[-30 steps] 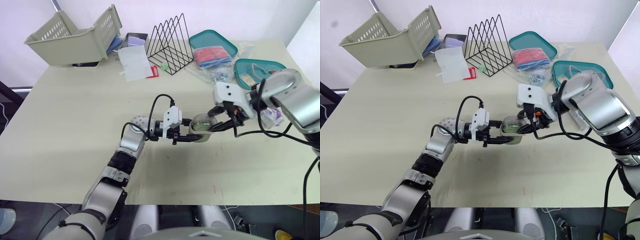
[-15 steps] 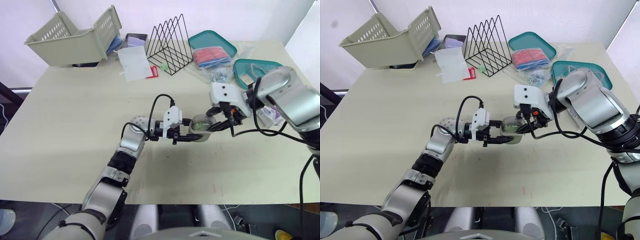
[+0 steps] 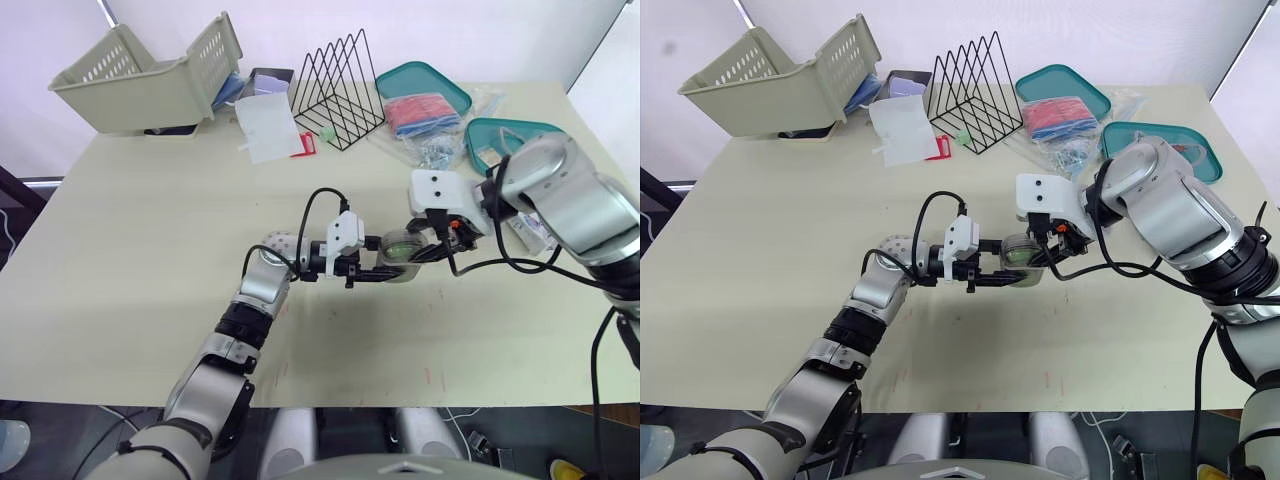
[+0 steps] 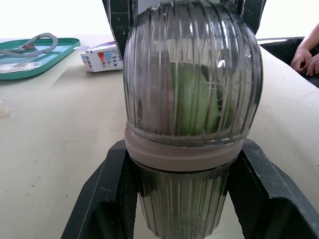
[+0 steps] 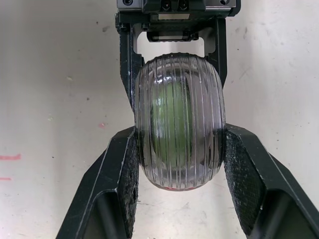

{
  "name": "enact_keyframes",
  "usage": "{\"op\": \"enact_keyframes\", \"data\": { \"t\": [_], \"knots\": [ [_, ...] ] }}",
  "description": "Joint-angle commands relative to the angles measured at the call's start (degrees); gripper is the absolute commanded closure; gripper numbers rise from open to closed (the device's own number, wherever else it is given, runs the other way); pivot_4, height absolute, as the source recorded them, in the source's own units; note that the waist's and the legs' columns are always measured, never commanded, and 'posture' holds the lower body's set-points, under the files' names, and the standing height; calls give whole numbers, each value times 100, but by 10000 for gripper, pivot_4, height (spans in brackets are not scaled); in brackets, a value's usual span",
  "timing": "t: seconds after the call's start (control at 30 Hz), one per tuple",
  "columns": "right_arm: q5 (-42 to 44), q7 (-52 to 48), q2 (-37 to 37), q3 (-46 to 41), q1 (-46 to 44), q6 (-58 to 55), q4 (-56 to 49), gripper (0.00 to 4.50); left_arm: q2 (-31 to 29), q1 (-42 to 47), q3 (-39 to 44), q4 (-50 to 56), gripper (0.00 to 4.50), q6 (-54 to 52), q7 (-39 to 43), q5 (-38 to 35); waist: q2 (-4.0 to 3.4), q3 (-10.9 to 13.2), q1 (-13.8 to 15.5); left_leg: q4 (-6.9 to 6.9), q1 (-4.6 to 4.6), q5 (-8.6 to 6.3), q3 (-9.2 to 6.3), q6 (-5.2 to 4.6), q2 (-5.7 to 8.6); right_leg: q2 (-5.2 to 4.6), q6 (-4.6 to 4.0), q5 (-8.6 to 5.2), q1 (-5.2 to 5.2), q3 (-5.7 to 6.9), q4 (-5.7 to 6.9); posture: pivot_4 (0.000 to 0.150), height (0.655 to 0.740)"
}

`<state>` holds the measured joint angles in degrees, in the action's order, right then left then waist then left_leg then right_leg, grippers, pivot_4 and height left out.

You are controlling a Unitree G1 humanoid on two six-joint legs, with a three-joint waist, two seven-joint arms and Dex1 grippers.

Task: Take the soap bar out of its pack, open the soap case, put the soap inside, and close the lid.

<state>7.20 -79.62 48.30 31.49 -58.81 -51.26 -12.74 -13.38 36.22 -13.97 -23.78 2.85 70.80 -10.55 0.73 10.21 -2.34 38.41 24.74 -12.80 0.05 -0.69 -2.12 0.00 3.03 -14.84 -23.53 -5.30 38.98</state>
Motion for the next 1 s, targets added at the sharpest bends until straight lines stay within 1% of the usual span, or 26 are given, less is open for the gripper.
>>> {"op": "enact_keyframes", "data": {
  "t": [0.03, 0.4, 0.73, 1.0],
  "knots": [
    [-113, 49, -19, 156, 36, -91, 68, 26616, 77, 99, 53, 179, 25452, 209, -22, -103, 0, 0, 0, 0, 0, 0, 0, 0, 0, 0, 0, 0, 0, 0, 0, 1500, 7400],
    [-277, 148, -92, 353, 173, -122, 321, 26616, 83, 118, 62, 181, 25452, 214, -8, -120, 2, -1, -5, 0, -2, 0, 0, 0, 0, 0, 0, 0, 1, 0, 0, 1500, 7400],
    [-526, -115, -136, 763, 53, -27, 560, 26616, 114, 115, 82, 200, 25452, 215, -20, -134, 6, -8, -6, 0, -7, 0, 0, 0, -2, 2, 0, 0, 4, 1, 1, 1500, 7400],
    [-373, -90, -265, 315, 115, 162, 427, 26616, 75, 76, 75, 201, 25452, 227, -54, -106, 15, -17, -10, 0, -8, 0, -2, 0, -3, 3, -1, 0, 5, 2, 1, 1500, 7400]
  ]
}}
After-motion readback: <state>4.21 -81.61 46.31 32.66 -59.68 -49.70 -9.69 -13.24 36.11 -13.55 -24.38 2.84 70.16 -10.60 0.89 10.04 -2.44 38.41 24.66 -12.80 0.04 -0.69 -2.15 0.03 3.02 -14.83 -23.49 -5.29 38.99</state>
